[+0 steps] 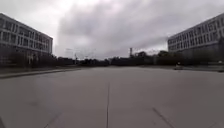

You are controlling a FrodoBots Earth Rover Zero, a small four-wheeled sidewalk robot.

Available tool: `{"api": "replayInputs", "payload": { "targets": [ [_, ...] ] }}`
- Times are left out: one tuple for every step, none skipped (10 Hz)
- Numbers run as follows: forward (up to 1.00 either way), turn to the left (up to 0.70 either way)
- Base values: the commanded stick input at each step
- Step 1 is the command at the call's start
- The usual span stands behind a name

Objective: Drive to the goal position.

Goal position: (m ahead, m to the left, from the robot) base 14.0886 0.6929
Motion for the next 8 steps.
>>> {"api": "replayInputs", "payload": {
  "targets": [
    [0.70,0.00],
    [0.70,0.00],
    [0.70,0.00],
    [0.70,0.00],
    [0.70,0.00],
    [0.70,0.00],
    [0.70,0.00],
    [0.70,0.00]
  ]
}}
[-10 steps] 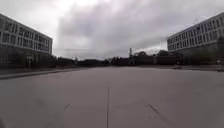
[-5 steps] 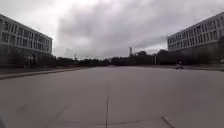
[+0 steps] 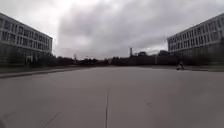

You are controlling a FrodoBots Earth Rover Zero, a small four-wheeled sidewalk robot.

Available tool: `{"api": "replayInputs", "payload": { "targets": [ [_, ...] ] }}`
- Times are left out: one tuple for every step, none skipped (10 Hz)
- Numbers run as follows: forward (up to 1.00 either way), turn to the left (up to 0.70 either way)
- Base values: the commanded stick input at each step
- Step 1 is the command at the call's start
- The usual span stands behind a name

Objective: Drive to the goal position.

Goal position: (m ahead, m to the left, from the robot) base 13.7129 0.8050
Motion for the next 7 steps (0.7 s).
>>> {"api": "replayInputs", "payload": {
  "targets": [
    [0.70,0.00],
    [0.70,0.00],
    [0.70,0.00],
    [0.70,0.00],
    [0.70,0.00],
    [0.70,0.00],
    [0.70,0.00]
  ]
}}
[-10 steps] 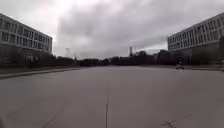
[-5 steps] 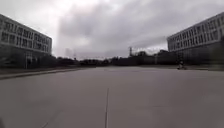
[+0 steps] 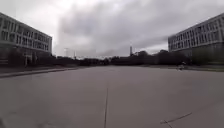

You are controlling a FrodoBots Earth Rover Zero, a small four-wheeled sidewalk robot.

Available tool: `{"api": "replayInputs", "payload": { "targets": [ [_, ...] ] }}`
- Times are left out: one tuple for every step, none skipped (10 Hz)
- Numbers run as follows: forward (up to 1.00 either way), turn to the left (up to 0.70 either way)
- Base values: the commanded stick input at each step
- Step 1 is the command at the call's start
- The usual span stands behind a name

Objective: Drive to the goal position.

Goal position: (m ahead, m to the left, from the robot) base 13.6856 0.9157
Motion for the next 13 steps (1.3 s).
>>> {"api": "replayInputs", "payload": {
  "targets": [
    [0.70,0.00],
    [0.70,0.00],
    [0.70,0.00],
    [0.70,0.00],
    [0.70,0.00],
    [0.70,0.00],
    [0.70,0.01],
    [0.70,0.02],
    [0.70,0.02],
    [0.70,0.02],
    [0.70,0.02],
    [0.70,0.02],
    [0.70,0.02]
  ]
}}
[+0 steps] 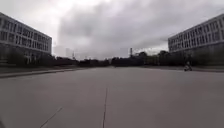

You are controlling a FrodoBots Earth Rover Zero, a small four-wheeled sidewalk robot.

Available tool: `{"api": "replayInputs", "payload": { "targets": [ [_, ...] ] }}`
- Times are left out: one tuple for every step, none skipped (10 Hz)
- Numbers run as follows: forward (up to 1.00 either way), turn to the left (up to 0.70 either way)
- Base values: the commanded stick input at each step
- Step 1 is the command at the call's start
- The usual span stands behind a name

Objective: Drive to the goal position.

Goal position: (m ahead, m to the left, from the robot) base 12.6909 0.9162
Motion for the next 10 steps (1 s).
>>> {"api": "replayInputs", "payload": {
  "targets": [
    [0.70,0.02],
    [0.70,0.02],
    [0.70,0.02],
    [0.70,0.02],
    [0.70,0.02],
    [0.70,0.02],
    [0.70,0.02],
    [0.70,0.02],
    [0.70,0.02],
    [0.70,0.02]
  ]
}}
